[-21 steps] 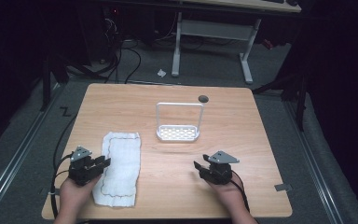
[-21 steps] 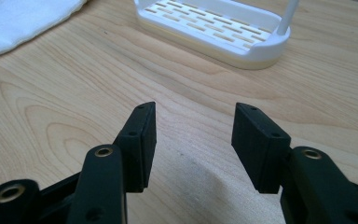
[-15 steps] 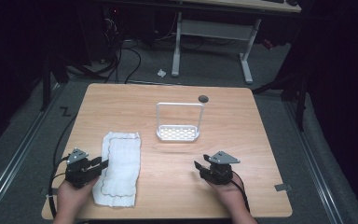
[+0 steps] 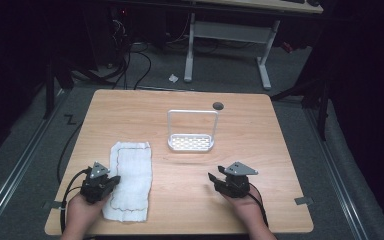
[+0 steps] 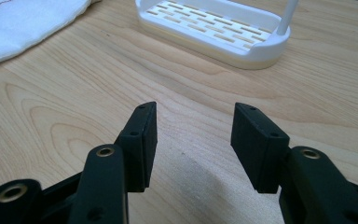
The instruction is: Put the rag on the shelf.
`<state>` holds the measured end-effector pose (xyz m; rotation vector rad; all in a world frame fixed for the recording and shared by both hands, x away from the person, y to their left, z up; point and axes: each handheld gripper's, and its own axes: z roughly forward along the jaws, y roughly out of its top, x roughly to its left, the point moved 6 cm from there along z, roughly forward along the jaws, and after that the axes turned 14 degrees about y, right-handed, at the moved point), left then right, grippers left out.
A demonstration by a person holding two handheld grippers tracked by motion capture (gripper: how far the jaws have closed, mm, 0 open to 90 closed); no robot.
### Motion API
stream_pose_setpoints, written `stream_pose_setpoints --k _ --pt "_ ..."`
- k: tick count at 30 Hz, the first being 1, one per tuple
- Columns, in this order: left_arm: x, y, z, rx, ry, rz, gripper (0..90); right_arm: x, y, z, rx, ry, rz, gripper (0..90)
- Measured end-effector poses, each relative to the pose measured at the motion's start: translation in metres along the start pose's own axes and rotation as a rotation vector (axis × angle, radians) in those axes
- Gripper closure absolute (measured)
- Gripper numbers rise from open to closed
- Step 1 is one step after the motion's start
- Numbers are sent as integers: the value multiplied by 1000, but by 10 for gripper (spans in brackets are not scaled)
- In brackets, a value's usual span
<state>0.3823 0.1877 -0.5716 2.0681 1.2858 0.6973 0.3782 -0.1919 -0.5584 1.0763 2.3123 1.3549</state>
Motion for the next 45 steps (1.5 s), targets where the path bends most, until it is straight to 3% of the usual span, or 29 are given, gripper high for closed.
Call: stream_pose_setpoints --k 2,8,12,13,16,17,22,26,27,28,30,31,32,36,38,42,43,44,45 --pt "-1 0 0 -1 -1 7 900 0 0 1 -1 2 1 510" --pt "-19 -1 -3 -12 -71 25 900 5 1 3 -1 24 -11 514" --pt "-36 -1 -6 -12 -112 64 900 9 2 5 10 39 -20 530" --pt "-47 -1 -8 -15 -135 83 900 11 3 7 16 47 -31 538" --pt "-56 -1 -9 -23 -148 106 900 16 4 9 22 58 -36 557" --pt "-61 -1 -10 -25 -150 121 900 24 7 14 27 86 -39 580" --pt "-70 -1 -11 -30 -179 130 900 39 12 25 38 123 -65 593" --pt "-79 -2 -12 -47 -193 157 899 61 21 41 41 199 -83 647" --pt "-79 -2 -12 -47 -193 157 899 61 21 41 41 199 -83 647" --pt "-79 -2 -13 -55 -189 155 899 70 26 50 53 228 -95 728" --pt "-79 -3 -13 -59 -196 140 899 79 31 63 90 280 -90 790" --pt "-79 -3 -13 -59 -196 140 899 79 31 63 90 280 -90 790" --pt "-78 -4 -12 -63 -197 136 898 86 36 78 127 278 -140 863" --pt "-78 -3 -12 -61 -198 141 895 93 31 98 215 281 -155 900" --pt "-78 -3 -12 -60 -201 137 893 95 28 97 214 282 -164 900" --pt "-85 -3 -13 -52 -250 131 880 101 10 73 209 302 -148 900" --pt "-97 -3 -15 -55 -275 161 876 102 4 65 207 301 -144 900" --pt "-97 -3 -15 -55 -275 161 873 104 -1 57 211 298 -141 900" --pt "-112 -3 -18 -59 -300 191 870 106 -7 48 215 294 -147 900"
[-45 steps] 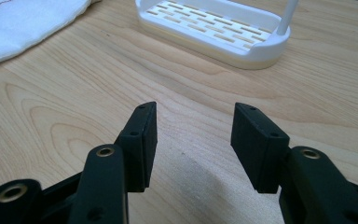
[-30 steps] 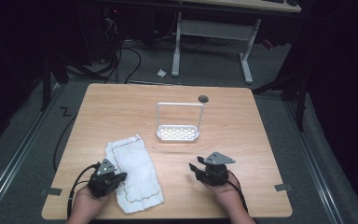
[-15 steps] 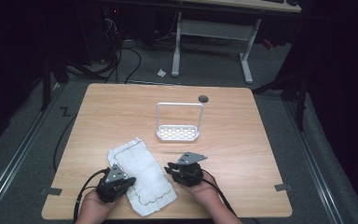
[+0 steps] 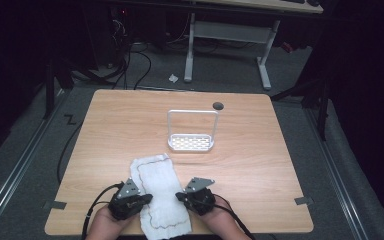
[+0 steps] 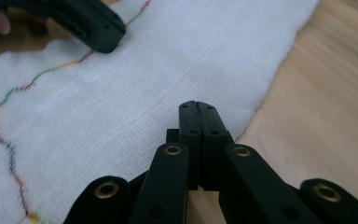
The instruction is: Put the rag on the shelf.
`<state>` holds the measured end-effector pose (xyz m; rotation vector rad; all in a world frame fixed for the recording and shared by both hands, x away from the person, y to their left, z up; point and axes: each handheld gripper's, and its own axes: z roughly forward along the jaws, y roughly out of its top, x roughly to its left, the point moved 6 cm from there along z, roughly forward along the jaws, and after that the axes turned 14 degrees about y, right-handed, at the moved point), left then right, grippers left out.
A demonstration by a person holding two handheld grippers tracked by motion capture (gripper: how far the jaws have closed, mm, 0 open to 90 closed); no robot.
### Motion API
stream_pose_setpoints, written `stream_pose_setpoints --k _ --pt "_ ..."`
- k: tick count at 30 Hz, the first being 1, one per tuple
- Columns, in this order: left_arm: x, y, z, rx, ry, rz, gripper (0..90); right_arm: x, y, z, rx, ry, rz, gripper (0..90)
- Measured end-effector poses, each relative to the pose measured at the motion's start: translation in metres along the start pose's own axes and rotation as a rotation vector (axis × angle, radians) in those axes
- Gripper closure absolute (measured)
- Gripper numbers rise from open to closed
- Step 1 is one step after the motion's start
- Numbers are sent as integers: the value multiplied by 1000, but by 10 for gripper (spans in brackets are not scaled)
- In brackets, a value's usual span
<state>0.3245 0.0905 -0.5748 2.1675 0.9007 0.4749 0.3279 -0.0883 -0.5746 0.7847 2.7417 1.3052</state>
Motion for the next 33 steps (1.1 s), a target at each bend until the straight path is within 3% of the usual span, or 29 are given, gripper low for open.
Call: stream_pose_setpoints --k 3,4,6,8,9,11,13,15,16,21,23,24,25,26,30,31,32,33 --pt "-20 6 4 2 -52 53 844 8 -18 -18 6 -12 8 900" --pt "-20 6 4 2 -52 53 829 8 -18 -18 6 -12 8 900" --pt "-24 15 5 -26 -1 101 770 8 -24 -31 -22 -29 13 856" --pt "-21 20 4 -47 23 104 758 7 -21 -33 -39 -34 9 846" --pt "-8 27 7 -69 66 57 718 0 -8 -30 -56 -47 -2 818" --pt "7 29 13 -63 98 -7 705 -11 3 -24 -61 -66 -9 814" --pt "17 28 20 -43 110 -43 707 -25 11 -14 -47 -82 8 814" --pt "18 26 25 -24 108 -49 756 -36 15 -6 -28 -85 23 825" --pt "16 26 27 -21 108 -42 759 -40 13 -2 0 -87 25 828" --pt "1 31 33 -33 67 -13 749 -40 0 -14 -3 -84 24 828" --pt "-11 36 39 -37 53 18 747 -39 -9 -24 -2 -98 28 827" --pt "-24 44 47 -44 51 43 750 -40 -17 -34 -5 -113 31 828" --pt "-24 44 47 -44 51 43 751 -40 -17 -34 -5 -113 31 828" --pt "-34 50 54 -57 36 53 751 -44 -24 -42 -21 -113 61 827" --pt "-38 56 60 -53 17 37 741 -47 -30 -50 -28 -117 85 797" --pt "-36 58 60 -45 1 7 741 -47 -30 -50 -28 -117 85 797" --pt "-30 60 57 -52 11 -25 705 -48 -31 -55 -62 -116 90 753" --pt "-26 61 54 -66 28 -31 690 -49 -31 -57 -83 -112 95 747"
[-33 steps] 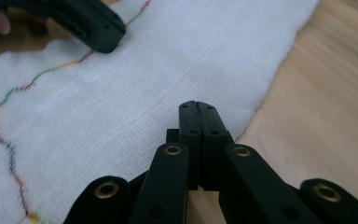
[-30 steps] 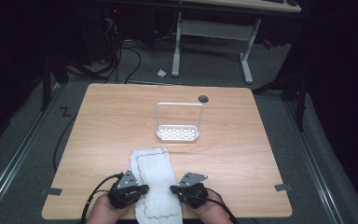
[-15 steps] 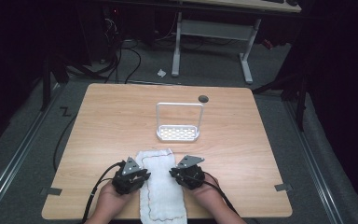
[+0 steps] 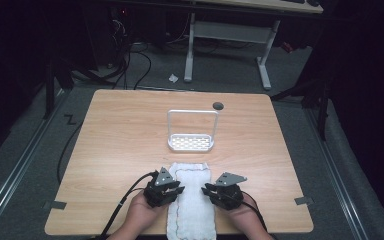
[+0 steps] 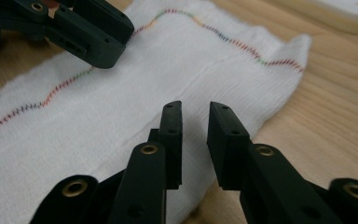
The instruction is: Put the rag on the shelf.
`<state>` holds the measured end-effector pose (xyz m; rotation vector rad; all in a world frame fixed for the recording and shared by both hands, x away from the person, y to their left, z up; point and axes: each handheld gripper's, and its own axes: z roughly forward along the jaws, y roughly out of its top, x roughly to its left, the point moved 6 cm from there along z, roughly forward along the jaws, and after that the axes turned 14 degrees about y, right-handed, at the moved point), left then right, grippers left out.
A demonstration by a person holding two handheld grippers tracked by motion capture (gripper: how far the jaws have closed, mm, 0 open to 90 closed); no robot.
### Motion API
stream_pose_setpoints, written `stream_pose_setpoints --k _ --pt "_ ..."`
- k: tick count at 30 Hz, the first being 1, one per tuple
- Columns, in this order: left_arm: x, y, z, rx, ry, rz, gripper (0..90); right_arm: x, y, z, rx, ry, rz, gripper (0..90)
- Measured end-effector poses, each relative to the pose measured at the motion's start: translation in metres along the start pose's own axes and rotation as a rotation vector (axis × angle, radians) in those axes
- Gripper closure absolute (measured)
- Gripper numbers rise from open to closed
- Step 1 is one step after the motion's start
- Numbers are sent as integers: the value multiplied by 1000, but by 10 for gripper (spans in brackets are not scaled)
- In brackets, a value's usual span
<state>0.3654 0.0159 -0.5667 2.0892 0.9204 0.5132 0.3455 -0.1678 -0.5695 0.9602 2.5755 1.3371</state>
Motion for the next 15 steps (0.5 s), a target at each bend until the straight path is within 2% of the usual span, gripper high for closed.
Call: stream_pose_setpoints --k 1,2,3,4,5,6,7,8,11,12,13,15 --pt "0 0 0 0 0 0 670 -2 2 -3 -28 10 12 739" --pt "11 4 -4 -32 32 -26 654 -4 3 -5 -47 13 23 731" --pt "18 6 -5 -38 50 -43 650 -7 5 -6 -58 8 31 720" --pt "18 6 -5 -38 50 -43 659 -7 5 -6 -58 8 31 720" --pt "27 8 -4 -26 76 -58 659 -10 5 -8 -67 2 39 711" --pt "39 11 -3 -35 103 -91 663 -14 6 -9 -80 0 57 685" --pt "39 11 -3 -35 103 -91 651 -14 6 -9 -80 0 57 685" --pt "50 12 4 -14 114 -126 638 -17 6 -9 -85 -11 64 680" --pt "57 12 12 9 111 -135 619 -18 6 -9 -89 -14 71 662" --pt "59 13 15 14 110 -144 619 -18 7 -9 -90 -8 62 651" --pt "60 16 17 -2 104 -167 603 -18 9 -8 -88 -10 44 648" --pt "60 20 22 -2 106 -177 563 -15 11 -8 -76 -17 -4 661"
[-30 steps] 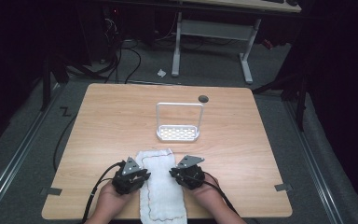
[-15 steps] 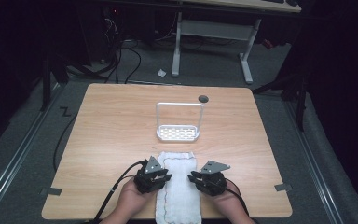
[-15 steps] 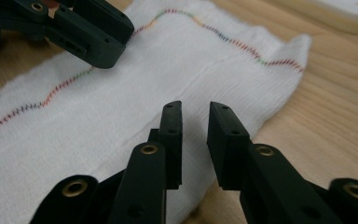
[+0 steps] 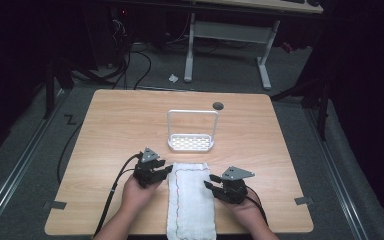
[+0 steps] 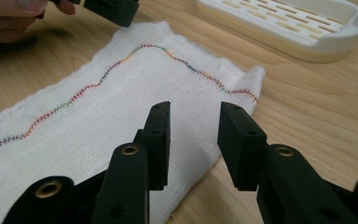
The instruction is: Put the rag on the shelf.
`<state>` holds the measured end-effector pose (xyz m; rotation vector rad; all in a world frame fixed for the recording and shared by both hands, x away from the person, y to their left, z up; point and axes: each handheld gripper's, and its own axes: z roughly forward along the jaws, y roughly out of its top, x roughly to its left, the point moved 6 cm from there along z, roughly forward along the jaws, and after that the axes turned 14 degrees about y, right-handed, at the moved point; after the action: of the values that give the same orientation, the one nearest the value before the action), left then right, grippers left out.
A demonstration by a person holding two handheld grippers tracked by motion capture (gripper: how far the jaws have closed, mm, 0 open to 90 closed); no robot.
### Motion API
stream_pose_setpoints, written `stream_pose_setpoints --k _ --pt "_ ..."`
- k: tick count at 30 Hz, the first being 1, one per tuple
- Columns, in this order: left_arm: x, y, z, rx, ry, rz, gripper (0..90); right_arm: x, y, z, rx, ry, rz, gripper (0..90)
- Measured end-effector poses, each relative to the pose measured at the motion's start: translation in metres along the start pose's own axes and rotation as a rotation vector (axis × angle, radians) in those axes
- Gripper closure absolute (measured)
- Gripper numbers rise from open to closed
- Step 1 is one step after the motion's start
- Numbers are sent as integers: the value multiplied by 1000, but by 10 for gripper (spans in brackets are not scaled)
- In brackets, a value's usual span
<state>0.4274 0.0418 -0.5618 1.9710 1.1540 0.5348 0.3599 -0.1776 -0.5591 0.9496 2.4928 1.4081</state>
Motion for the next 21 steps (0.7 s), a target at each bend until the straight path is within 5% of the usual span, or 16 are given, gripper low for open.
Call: stream_pose_setpoints --k 9,16,21 --pt "-15 -5 15 44 -49 2 493 -7 0 2 3 -6 34 652" --pt "-34 -8 14 30 -43 45 674 -17 6 8 -1 -34 67 613" --pt "-30 -8 15 39 -54 3 786 -28 19 15 -1 -67 76 584"
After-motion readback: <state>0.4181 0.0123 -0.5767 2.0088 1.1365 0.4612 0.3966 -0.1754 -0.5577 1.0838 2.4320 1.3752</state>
